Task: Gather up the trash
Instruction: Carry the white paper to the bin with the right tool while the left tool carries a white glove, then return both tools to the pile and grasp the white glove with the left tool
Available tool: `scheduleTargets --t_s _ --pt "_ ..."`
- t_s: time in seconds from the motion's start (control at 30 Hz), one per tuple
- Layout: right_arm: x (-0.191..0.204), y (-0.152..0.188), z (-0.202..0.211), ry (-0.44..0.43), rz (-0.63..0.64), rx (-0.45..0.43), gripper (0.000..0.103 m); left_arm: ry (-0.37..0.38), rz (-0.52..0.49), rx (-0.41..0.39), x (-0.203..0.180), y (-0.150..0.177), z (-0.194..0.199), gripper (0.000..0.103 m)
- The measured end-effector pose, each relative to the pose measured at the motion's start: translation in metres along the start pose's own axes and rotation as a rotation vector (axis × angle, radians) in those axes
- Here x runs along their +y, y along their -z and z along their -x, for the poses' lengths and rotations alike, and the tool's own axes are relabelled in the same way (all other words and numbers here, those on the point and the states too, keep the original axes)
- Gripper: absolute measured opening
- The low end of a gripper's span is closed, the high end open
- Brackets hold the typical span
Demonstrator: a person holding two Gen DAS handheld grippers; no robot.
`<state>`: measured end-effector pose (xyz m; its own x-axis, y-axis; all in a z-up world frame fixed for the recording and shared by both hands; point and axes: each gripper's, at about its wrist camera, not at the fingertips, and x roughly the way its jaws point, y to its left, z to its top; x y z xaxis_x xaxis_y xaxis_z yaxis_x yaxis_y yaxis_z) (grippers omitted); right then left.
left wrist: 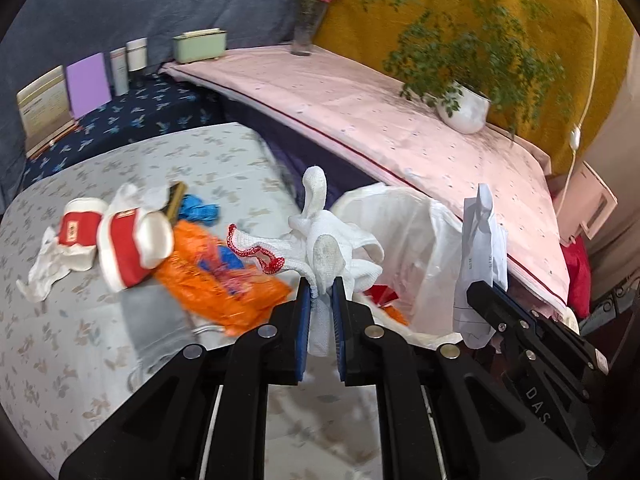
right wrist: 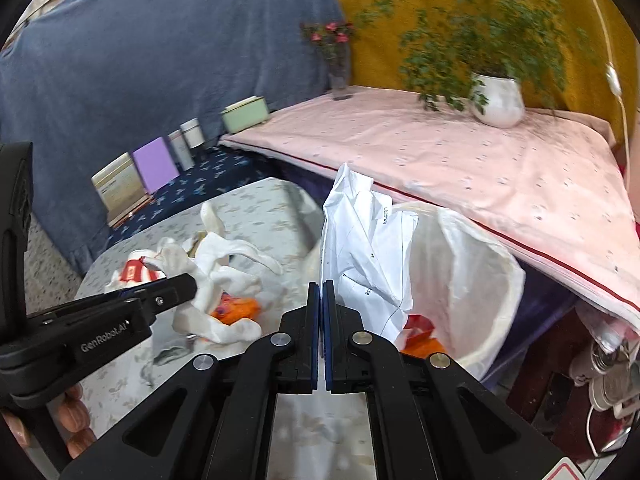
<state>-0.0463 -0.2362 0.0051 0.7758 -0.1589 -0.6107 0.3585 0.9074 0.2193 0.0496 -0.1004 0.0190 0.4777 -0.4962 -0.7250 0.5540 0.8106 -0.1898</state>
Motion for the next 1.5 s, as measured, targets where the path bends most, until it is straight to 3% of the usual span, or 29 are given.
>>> scheduleTargets --t_s 0.37,0.73,0.77,0.83,0.9,0.97,1.3,1.5 --pt "-0.058 -0.002 -0.007 0.080 -0.072 0.001 0.002 0.101 -0.063 0.054 -0.055 -0.017 -0.047 0.011" --pt "-0.069 -0.009 -0.030 0.097 -0.082 0.023 0.002 0.125 -0.065 0.096 -0.064 -0.026 -0.081 0.012" --pt "-0.069 -0.010 -0.032 0.099 -0.080 0.024 0.002 0.128 -0.060 0.094 -0.063 -0.027 -0.082 0.014" --pt "-0.069 -0.012 -0.036 0.103 -0.081 0.024 0.005 0.130 -0.043 0.090 -0.060 -0.029 -0.085 0.029" --pt "-0.068 -0.014 -0.038 0.107 -0.088 0.018 0.007 0.117 -0.024 0.073 -0.055 -0.030 -0.084 0.051" --pt "-0.067 -0.016 -0.041 0.108 -0.090 0.018 0.011 0.103 -0.020 0.056 -0.050 -0.032 -0.083 0.058" --pt "-0.049 -0.022 -0.042 0.095 -0.063 0.008 0.028 0.048 0.042 0.036 -0.013 -0.027 -0.072 0.070" --pt "-0.030 -0.023 -0.039 0.068 -0.035 0.006 0.029 0.008 0.093 0.011 0.015 -0.025 -0.056 0.070"
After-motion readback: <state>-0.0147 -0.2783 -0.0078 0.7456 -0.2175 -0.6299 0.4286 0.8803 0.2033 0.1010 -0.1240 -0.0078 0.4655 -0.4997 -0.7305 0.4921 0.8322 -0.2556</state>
